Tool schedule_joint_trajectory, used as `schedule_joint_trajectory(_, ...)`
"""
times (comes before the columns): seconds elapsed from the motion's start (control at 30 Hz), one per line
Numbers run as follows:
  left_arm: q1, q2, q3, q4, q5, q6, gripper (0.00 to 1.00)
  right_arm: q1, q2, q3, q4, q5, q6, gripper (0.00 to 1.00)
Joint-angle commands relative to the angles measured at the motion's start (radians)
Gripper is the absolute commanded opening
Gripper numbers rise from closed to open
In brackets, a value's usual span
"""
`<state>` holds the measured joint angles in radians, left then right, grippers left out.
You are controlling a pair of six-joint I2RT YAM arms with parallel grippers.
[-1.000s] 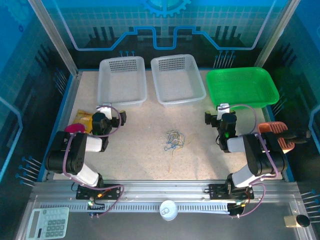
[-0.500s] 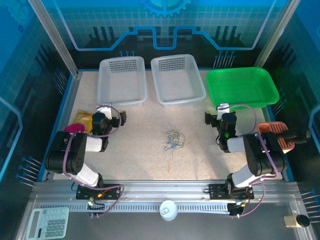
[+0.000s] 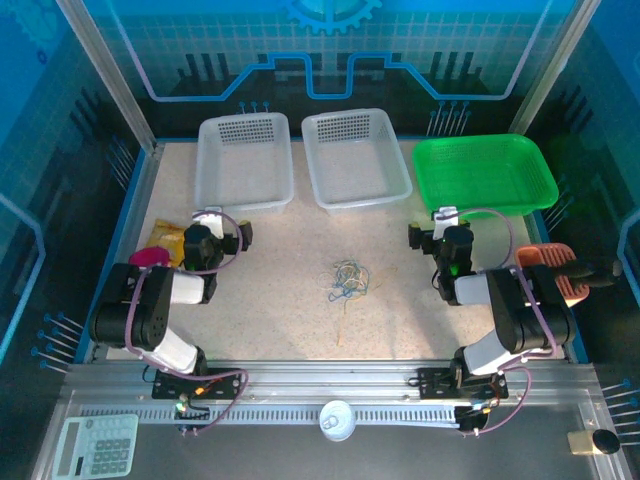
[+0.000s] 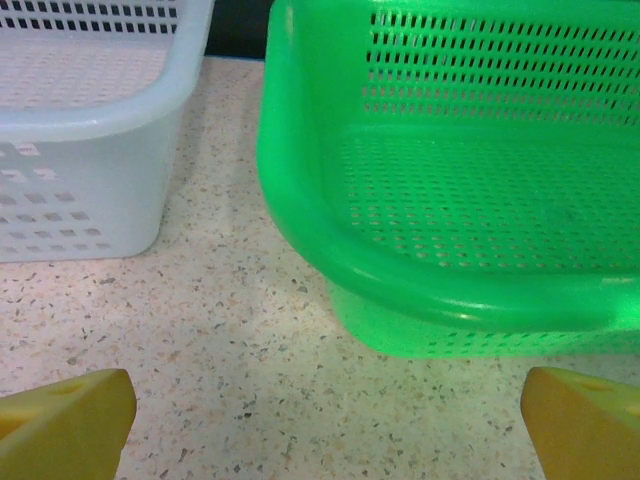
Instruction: Untangle the cables
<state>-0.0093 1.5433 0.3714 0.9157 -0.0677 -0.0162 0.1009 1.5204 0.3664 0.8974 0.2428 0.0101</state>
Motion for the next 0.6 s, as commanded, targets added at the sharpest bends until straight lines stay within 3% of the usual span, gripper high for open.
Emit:
schedule_joint_trajectory(0.0, 0.007, -0.066, -0.01, -0.012, -0.026, 0.01, 0.99, 0.026, -0.069, -0.013, 0.01, 0.015, -0.032, 1.0)
schedule_joint_trajectory(0.2, -0.01, -0.175, 0.029, -0.165, -0.075, 0.015, 0.99, 0.054, -0.245, 0.055, -0.243, 0.073, -0.027, 1.0)
schedule_joint_trajectory(0.37, -0.029, -0.281, 0.071, -0.266, -0.107, 0.004, 0.99, 0.053, -0.374, 0.249, -0.663, 0.104, 0.157, 1.0)
schedule_joint_trajectory(0.43, -0.032, -0.331, 0.126, -0.367, -0.109, -0.037, 0.99, 0.046, -0.394, 0.345, -0.845, 0.112, 0.313, 1.0)
schedule_joint_trajectory(0.57, -0.06, -0.394, 0.24, -0.564, -0.126, -0.093, 0.99, 0.041, -0.404, 0.462, -0.991, -0.035, 0.423, 1.0)
